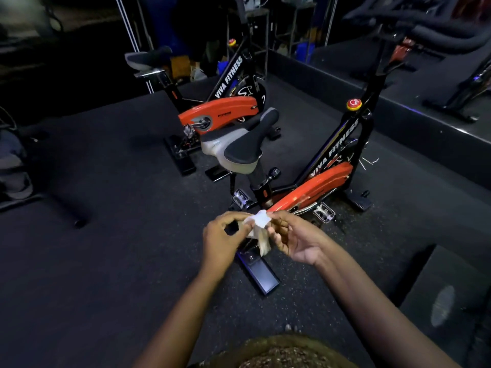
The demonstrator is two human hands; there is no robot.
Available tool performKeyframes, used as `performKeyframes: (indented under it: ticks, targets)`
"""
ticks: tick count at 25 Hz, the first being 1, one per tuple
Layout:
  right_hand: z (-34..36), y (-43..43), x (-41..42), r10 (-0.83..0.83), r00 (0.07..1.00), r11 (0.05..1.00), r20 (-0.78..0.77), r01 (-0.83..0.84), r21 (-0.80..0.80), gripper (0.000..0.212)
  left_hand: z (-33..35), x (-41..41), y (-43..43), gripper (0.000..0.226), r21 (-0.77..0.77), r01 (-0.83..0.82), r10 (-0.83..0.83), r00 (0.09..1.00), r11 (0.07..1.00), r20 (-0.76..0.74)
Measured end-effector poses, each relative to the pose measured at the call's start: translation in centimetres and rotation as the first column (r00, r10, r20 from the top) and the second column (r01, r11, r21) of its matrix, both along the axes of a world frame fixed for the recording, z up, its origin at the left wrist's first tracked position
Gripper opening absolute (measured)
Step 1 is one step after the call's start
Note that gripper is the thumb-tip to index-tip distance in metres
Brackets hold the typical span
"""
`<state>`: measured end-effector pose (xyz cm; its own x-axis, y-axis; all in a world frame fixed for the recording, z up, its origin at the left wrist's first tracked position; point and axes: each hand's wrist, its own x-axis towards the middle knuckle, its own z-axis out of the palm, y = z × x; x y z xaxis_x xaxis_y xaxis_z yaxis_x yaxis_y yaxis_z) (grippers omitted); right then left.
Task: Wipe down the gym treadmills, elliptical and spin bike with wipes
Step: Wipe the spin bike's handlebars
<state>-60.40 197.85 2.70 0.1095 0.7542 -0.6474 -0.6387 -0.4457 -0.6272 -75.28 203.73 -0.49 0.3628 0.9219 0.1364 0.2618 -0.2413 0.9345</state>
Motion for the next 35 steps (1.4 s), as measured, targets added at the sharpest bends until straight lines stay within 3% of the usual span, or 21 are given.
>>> performKeyframes:
  ticks: [1,3,5,7,11,15,17,20,24,25,26,28,29,30,32,35]
  targets:
    - [0.3,0.5,0.1,0.033,0.998,0.998,0.053,-0.036,0.056,0.013,0.4,0.4,0.6,0.013,-0.180,-0.044,0.063,0.993,0.983,0.101]
    - [0.5,1.1,0.7,0.115,0.931,0.961,0.347,-0.193,0.198,0.027,1.5,0.9,1.6,0.010,-0.492,-0.050,0.188,0.954,0.869,0.234]
    - [0.9,1.6,1.4,0.137,0.759,0.893,0.637,-0.373,0.253,0.057,2.6,1.2,2.5,0.008,-0.589,-0.011,0.156,0.968,0.808,0.197]
    - [1.3,2.2,1.7,0.164,0.646,0.830,0.745,-0.499,0.251,0.070,3.5,1.6,2.9,0.008,-0.605,0.069,0.038,0.986,0.793,0.163]
    - [1.4,3.3,1.9,0.176,0.680,0.822,0.712,-0.500,0.274,0.046,4.3,2.1,3.1,0.010,-0.659,0.141,-0.028,0.984,0.739,0.178]
    - [1.5,3.1,1.3,0.025,0.782,0.899,0.623,-0.290,0.328,0.007,4.1,1.8,2.8,0.024,-0.730,0.222,0.009,0.954,0.646,0.299]
    - [1.2,2.9,0.8,-0.055,0.820,0.934,0.569,-0.159,0.319,0.008,4.0,1.7,2.2,0.030,-0.752,0.248,0.039,0.939,0.611,0.341]
    - [0.9,2.7,0.4,-0.153,0.835,0.953,0.528,-0.017,0.302,0.011,3.5,1.7,1.4,0.017,-0.706,0.127,0.074,0.966,0.697,0.246]
    - [1.0,2.2,0.4,-0.178,0.880,0.963,0.441,0.063,0.263,0.014,3.0,0.9,1.8,0.009,-0.725,0.091,0.217,0.922,0.683,0.320]
    - [0.8,2.1,0.3,-0.183,0.848,0.965,0.497,0.059,0.255,0.013,2.9,0.8,1.9,0.008,-0.712,0.071,0.238,0.916,0.699,0.324]
    - [0.3,2.1,0.3,-0.188,0.733,0.970,0.654,0.034,0.241,0.012,2.7,0.7,1.9,0.007,-0.665,0.001,0.249,0.927,0.747,0.281]
    - [-0.2,2.2,-0.4,-0.220,0.278,0.970,0.935,-0.039,0.240,0.016,2.3,0.9,1.6,0.003,-0.406,-0.212,0.269,0.959,0.889,0.089]
    - [-0.1,2.3,-1.1,-0.265,0.087,0.959,0.960,-0.078,0.272,0.019,2.3,1.0,1.3,0.003,-0.250,-0.277,0.290,0.957,0.928,0.014]
    - [0.1,2.4,-1.8,-0.306,0.012,0.944,0.952,-0.123,0.305,0.021,2.5,1.2,0.9,0.005,-0.150,-0.301,0.303,0.953,0.942,-0.009]
    - [0.6,2.5,-3.4,-0.348,0.080,0.918,0.934,-0.170,0.357,0.019,3.0,1.5,0.3,0.014,-0.113,-0.274,0.280,0.959,0.955,0.048]
    - [1.1,2.4,-4.2,-0.377,0.341,0.888,0.861,-0.133,0.441,0.018,3.3,1.4,-0.1,0.020,-0.297,-0.184,0.258,0.937,0.937,0.234]
